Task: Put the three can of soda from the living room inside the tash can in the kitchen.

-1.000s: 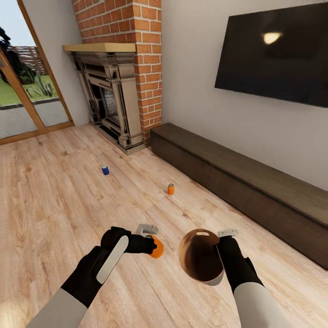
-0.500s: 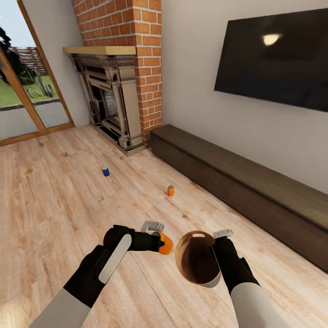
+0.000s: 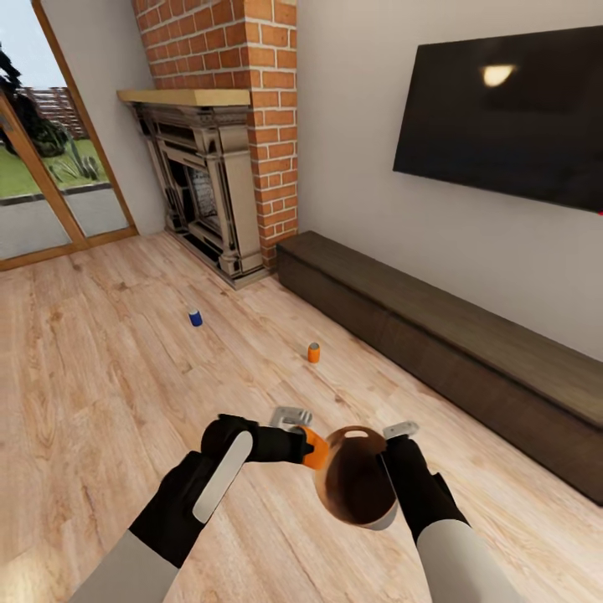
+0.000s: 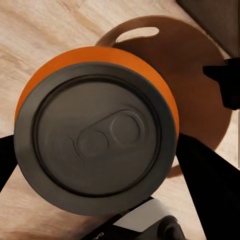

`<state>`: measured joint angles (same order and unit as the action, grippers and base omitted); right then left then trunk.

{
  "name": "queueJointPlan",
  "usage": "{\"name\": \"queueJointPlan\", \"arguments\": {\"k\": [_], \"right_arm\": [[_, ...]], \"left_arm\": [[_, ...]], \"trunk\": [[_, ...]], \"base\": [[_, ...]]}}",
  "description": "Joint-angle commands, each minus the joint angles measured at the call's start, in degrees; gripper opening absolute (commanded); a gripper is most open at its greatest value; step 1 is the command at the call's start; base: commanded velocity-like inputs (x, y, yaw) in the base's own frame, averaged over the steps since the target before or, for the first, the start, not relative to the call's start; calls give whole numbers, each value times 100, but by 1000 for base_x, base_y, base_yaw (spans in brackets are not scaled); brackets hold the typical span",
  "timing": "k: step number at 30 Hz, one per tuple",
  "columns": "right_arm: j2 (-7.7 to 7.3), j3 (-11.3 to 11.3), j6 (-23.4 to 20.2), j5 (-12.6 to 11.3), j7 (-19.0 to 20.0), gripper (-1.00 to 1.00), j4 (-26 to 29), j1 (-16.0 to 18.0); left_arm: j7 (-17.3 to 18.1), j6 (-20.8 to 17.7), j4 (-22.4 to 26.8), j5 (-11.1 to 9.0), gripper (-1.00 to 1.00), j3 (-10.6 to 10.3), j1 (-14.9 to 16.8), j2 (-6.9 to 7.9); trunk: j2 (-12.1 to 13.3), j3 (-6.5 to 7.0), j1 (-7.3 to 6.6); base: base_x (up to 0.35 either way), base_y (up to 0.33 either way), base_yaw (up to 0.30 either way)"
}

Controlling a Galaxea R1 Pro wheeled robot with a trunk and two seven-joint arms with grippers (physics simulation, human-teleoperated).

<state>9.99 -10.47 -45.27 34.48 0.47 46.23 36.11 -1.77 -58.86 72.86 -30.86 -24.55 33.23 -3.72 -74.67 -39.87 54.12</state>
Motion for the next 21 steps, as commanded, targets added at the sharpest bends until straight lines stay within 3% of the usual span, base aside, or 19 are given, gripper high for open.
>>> {"name": "queueJointPlan", "arguments": {"k": [1, 5, 9, 13, 21], "right_arm": [[1, 64, 1, -13, 28, -100, -17, 1], [1, 232, 1, -91, 31, -100, -75, 1], [1, 472, -4, -355, 27, -100, -93, 1], [1, 684, -7, -469, 31, -100, -96, 1], [1, 775, -29, -518, 64, -100, -75, 1]], "left_arm": [[-3, 2, -10, 9, -100, -5, 0, -20], [-3, 33, -138, 13, -100, -12, -1, -66], [17, 194, -292, 14, -100, -16, -2, -99], [36, 332, -422, 13, -100, -161, -1, -108], [178, 555, -765, 17, -100, -264, 5, -129]], "trunk": [[42, 19, -23], [122, 55, -67], [122, 55, -67], [122, 55, -67], [122, 55, -67]], "base": [[0, 0, 0], [0, 0, 0], [0, 0, 0], [0, 0, 0], [0, 0, 0]]}}
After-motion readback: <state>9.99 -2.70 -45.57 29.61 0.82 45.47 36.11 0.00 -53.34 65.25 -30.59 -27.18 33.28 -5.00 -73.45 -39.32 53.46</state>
